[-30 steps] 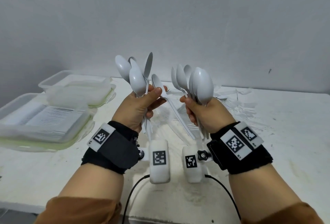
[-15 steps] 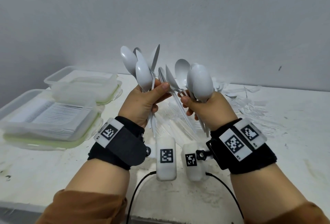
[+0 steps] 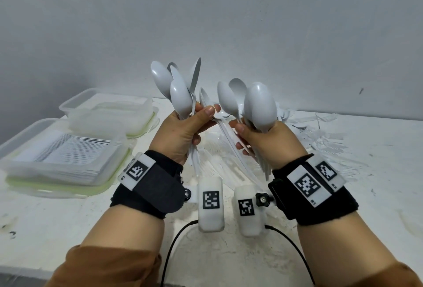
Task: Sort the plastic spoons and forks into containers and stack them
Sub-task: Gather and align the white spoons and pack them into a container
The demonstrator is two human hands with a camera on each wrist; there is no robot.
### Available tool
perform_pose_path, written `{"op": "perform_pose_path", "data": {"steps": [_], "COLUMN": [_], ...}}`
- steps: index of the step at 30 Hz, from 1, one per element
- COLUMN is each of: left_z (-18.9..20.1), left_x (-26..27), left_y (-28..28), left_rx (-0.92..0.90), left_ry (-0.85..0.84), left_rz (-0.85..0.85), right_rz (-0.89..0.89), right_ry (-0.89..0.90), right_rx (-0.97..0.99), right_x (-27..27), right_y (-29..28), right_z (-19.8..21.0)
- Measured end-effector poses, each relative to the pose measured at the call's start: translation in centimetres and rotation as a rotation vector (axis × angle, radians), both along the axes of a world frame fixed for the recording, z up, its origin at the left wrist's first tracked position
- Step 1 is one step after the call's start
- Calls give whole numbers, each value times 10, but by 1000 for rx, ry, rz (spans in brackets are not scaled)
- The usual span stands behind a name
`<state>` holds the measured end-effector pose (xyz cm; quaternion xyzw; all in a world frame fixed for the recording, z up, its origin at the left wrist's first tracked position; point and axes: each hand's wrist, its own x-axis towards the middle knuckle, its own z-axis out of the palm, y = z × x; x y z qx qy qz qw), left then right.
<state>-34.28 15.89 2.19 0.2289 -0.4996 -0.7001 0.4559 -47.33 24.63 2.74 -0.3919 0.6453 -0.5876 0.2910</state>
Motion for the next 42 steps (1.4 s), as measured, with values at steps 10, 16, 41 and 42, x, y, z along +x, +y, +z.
{"op": "perform_pose_path", "data": {"steps": [10,16,41,42], "left_z": [3,5,2,2], "left_x": [0,0,1,0], "left_y": [-3,-4,-14,-13], "left_rx": [2,-1,1,0], "left_ry": [-13,-6,-6,-4], "left_rz": [2,-9,8,3], "right_rz": [-15,-1,-24,-20], "right_ry": [180,278,206,222], "right_rx": [11,39,37,47], "right_x": [-4,0,-7,-7], "right_y": [-5,-11,-14,-15], "right_z": [2,2,5,4]}}
